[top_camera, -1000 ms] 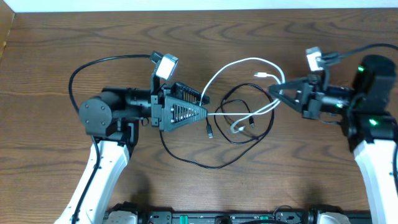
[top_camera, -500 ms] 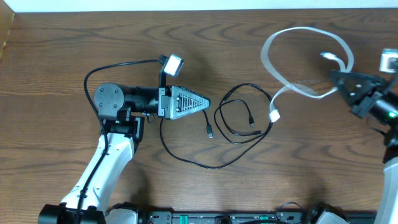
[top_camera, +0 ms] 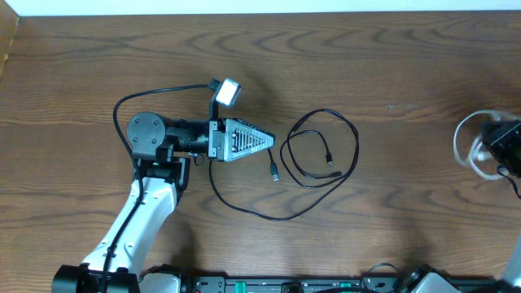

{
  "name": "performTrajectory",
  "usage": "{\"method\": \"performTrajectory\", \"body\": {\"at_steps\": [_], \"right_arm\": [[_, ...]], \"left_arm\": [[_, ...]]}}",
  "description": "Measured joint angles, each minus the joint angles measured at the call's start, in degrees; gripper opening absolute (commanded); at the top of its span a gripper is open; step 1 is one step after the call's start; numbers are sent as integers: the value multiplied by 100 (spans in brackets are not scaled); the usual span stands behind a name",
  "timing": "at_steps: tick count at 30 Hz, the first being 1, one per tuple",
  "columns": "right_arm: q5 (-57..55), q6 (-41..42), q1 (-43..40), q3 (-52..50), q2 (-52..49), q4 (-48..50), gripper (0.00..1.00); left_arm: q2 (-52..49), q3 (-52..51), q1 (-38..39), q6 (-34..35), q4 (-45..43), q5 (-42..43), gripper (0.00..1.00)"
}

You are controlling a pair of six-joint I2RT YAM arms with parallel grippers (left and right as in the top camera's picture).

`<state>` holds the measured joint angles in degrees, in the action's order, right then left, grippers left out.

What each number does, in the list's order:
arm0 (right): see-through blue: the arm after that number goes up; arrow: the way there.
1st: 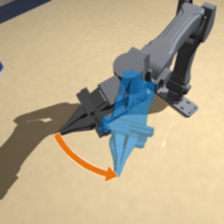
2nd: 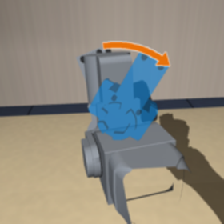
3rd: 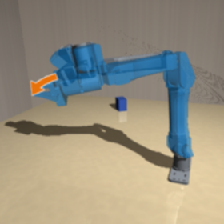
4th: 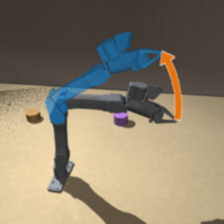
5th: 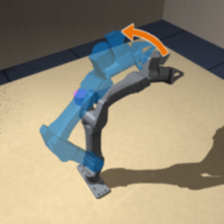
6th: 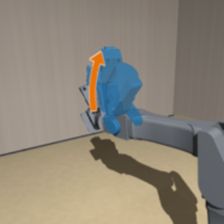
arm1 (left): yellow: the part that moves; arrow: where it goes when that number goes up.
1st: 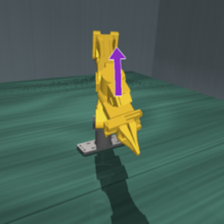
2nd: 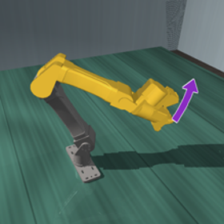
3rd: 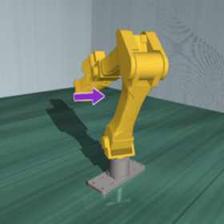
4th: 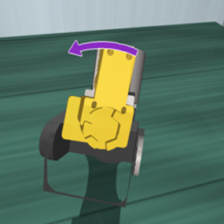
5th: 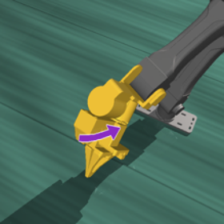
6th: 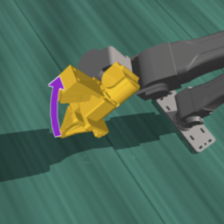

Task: Untangle cables
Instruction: 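Lift the white cable with the left gripper and move the right arm away right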

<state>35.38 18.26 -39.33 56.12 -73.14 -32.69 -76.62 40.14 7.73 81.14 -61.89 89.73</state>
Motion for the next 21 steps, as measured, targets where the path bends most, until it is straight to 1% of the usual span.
{"method": "performTrajectory", "body": {"at_steps": [1,2,13,18,21], "right_arm": [[-72,-2,0,0,-98,0,86],[-120,-2,0,0,-184,0,98],[-306,81,4,0,-861,-35,99],[-385,175,120,0,-1056,-321,99],[-675,197,251,0,-1137,-452,99]], "left_arm": [[-2,0,0,-2,0,0,94],[0,0,0,-4,0,0,94],[0,0,0,-31,0,0,94],[0,-2,0,-44,-2,0,94],[0,-44,0,-44,-2,0,94]]}}
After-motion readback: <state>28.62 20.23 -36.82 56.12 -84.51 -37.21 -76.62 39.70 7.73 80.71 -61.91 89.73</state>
